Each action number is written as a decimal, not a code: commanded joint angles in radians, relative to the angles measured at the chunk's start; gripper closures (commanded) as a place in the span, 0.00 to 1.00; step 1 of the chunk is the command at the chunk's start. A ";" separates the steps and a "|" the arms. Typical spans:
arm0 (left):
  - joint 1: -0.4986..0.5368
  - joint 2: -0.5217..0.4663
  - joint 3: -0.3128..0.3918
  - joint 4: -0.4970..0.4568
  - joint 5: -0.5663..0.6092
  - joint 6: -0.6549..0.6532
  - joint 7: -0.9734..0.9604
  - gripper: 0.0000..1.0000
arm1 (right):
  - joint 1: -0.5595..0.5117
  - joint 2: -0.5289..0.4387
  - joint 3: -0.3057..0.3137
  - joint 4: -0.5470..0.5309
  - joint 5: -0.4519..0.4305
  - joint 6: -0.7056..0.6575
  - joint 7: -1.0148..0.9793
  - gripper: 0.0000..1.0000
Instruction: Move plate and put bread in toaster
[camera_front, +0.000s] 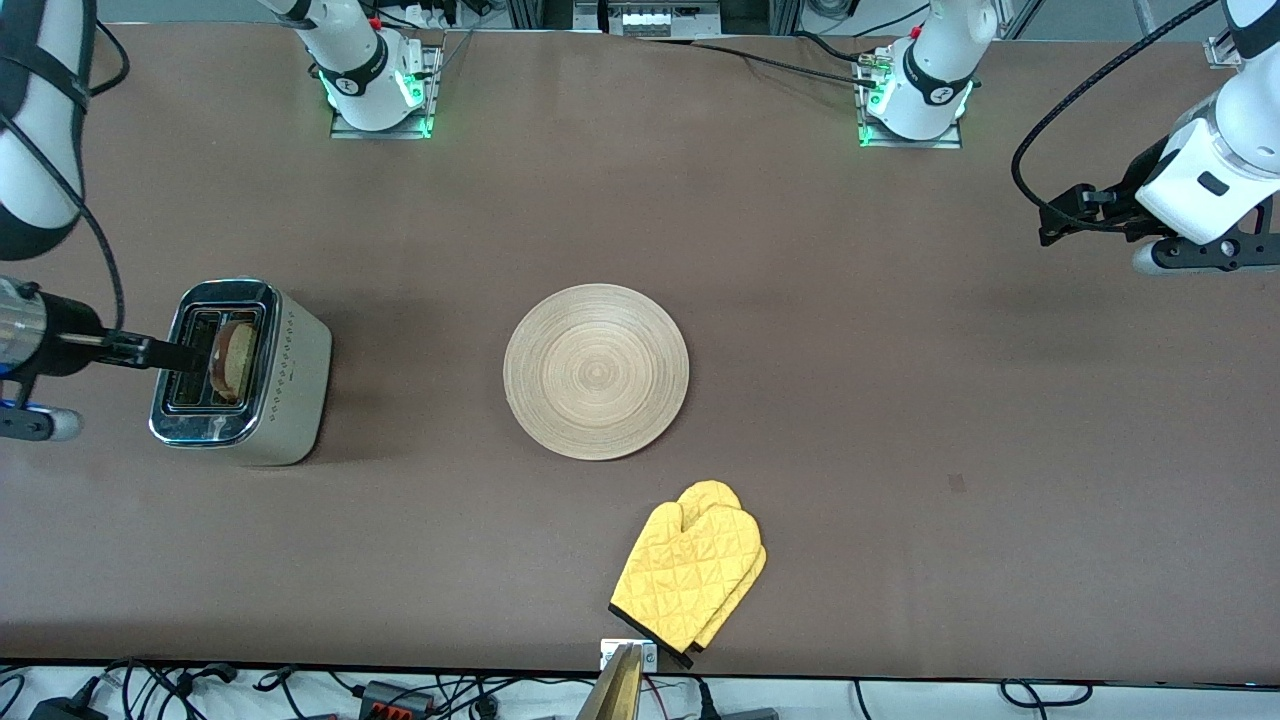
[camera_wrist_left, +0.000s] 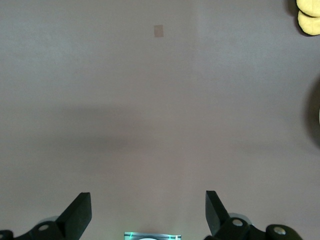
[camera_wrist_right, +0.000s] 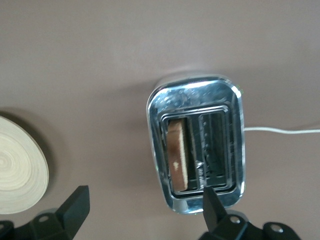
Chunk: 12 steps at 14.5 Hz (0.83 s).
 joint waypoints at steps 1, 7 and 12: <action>-0.004 0.006 0.001 0.021 -0.012 -0.012 -0.004 0.00 | -0.088 -0.087 0.089 -0.046 -0.016 0.032 -0.029 0.00; -0.004 0.006 0.001 0.023 -0.012 -0.012 -0.002 0.00 | -0.128 -0.196 0.160 -0.198 -0.119 0.132 -0.069 0.00; -0.004 0.008 0.001 0.023 -0.012 -0.012 -0.001 0.00 | -0.117 -0.353 0.161 -0.416 -0.122 0.186 -0.072 0.00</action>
